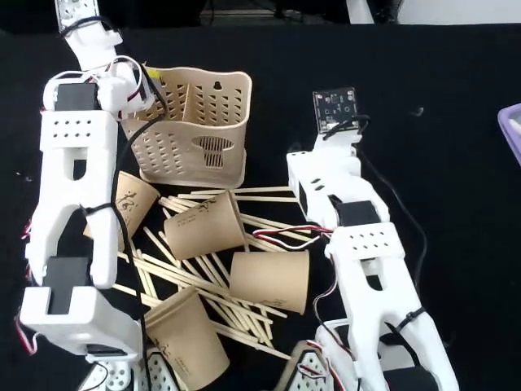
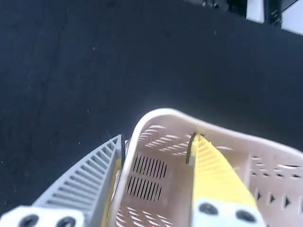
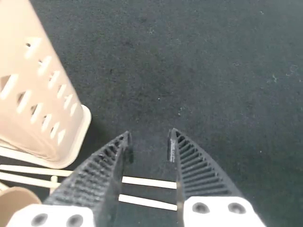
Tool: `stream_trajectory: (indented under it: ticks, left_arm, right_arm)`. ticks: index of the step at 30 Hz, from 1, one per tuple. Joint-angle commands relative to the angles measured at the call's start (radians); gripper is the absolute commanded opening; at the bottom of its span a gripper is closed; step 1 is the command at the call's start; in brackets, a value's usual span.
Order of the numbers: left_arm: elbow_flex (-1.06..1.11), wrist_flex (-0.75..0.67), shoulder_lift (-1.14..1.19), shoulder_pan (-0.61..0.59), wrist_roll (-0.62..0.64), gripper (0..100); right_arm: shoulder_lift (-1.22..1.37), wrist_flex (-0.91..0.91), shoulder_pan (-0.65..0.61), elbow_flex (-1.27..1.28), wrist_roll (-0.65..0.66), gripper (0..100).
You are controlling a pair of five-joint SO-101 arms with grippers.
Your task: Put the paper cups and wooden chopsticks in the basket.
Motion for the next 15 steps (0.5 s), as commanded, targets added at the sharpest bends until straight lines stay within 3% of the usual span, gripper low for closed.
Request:
stream_trajectory:
  ticks: [1,7,10,15]
  left_arm:
    - [-0.022,-0.017,0.074,0.071,0.011,21]
    - [-0.157,-0.011,0.187,0.108,0.032,21]
    - [-0.202,-0.009,0.209,0.099,0.107,21]
    - [-0.262,0.068,0.193,0.070,0.112,25]
  right_arm:
    - [-0.004,-0.018,0.055,-0.013,0.008,13.4]
    - [-0.002,-0.017,0.137,-0.036,0.000,13.4]
    - [0.004,-0.017,0.130,-0.038,0.000,13.4]
    - [0.004,-0.017,0.081,-0.036,0.005,13.4]
